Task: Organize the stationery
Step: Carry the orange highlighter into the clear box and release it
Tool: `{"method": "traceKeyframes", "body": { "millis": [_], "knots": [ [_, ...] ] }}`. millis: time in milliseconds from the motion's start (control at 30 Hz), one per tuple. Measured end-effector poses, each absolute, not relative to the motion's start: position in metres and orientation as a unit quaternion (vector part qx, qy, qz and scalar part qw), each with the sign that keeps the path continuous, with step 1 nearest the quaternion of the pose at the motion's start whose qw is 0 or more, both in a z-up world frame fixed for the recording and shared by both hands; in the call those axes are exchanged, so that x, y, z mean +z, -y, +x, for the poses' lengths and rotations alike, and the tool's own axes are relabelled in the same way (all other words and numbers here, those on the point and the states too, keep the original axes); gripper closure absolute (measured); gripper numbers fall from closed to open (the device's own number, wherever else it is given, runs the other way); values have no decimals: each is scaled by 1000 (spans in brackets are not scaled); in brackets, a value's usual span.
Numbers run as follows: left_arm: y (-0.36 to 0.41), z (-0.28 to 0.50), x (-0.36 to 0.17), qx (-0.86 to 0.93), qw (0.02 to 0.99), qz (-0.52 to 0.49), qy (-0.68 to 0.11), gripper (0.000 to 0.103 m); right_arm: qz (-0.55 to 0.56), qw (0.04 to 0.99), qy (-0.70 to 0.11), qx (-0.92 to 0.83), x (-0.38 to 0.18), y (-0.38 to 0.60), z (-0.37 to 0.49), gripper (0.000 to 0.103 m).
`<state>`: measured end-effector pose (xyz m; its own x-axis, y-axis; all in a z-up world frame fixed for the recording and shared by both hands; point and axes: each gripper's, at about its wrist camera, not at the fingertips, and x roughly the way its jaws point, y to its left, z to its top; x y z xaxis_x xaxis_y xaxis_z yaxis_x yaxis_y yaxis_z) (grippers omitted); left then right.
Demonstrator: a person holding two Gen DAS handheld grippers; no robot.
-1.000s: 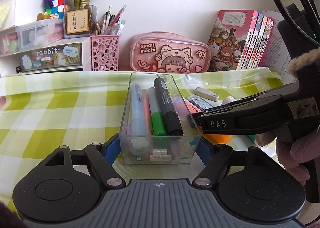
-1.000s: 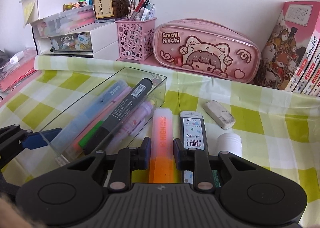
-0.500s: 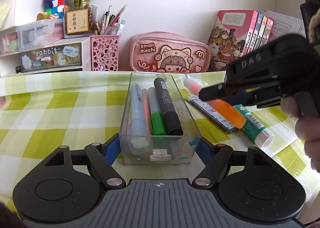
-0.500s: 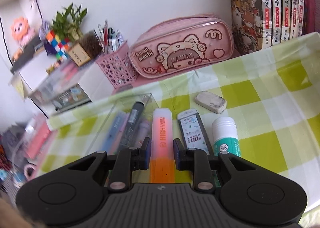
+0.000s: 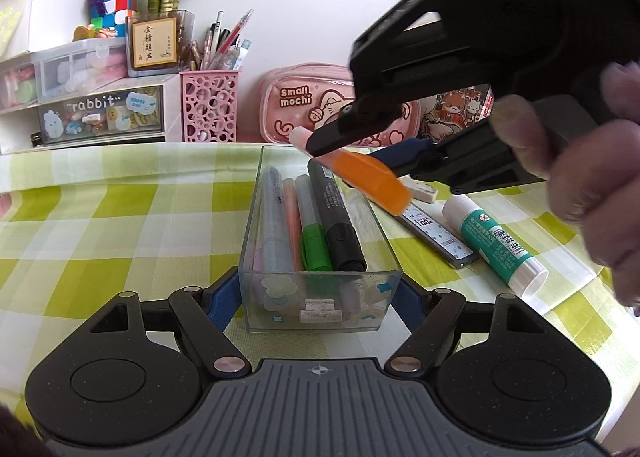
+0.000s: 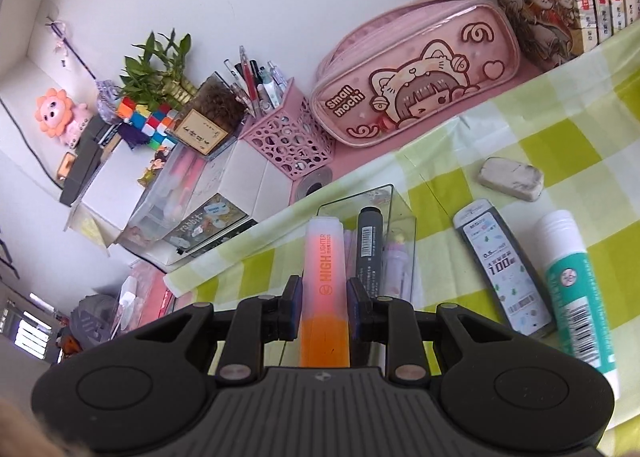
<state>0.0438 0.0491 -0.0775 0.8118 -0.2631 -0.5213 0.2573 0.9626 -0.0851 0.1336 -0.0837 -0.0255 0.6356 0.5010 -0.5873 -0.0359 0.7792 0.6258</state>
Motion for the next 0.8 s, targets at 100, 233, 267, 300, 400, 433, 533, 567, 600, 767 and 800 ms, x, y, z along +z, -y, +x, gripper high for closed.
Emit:
{"method": "traceKeyframes", "body": {
  "millis": [100, 233, 267, 300, 400, 433, 533, 567, 600, 767, 800],
  "knots": [
    [-49, 44, -78, -137, 952, -5, -274, 27, 304, 853, -401, 138, -27, 80, 140, 54],
    [-48, 44, -78, -138, 952, -6, -274, 27, 307, 851, -407, 123, -29, 73, 148, 54],
    [-48, 44, -78, -138, 952, -6, -274, 27, 305, 852, -408, 118, -29, 70, 150, 54],
    [-48, 44, -78, -138, 952, -6, -274, 27, 304, 853, -408, 114, -29, 68, 150, 54],
    [-48, 44, -78, -139, 952, -6, -274, 27, 306, 851, -412, 109, -31, 66, 154, 54],
    [-48, 44, -78, -139, 952, -6, -274, 27, 307, 849, -415, 112, -31, 66, 154, 53],
    [-48, 44, -78, -138, 952, -6, -275, 27, 312, 846, -415, 118, -32, 70, 154, 52],
    [-47, 44, -78, -138, 952, -6, -275, 27, 316, 845, -413, 121, -32, 71, 154, 52],
    [-47, 44, -78, -138, 952, -6, -274, 27, 318, 845, -412, 124, -32, 72, 153, 52],
    [-48, 44, -78, -138, 952, -6, -274, 27, 310, 849, -408, 128, -29, 74, 151, 52],
    [-47, 44, -78, -138, 952, -6, -274, 27, 308, 850, -407, 130, -28, 75, 150, 52]
  ]
}}
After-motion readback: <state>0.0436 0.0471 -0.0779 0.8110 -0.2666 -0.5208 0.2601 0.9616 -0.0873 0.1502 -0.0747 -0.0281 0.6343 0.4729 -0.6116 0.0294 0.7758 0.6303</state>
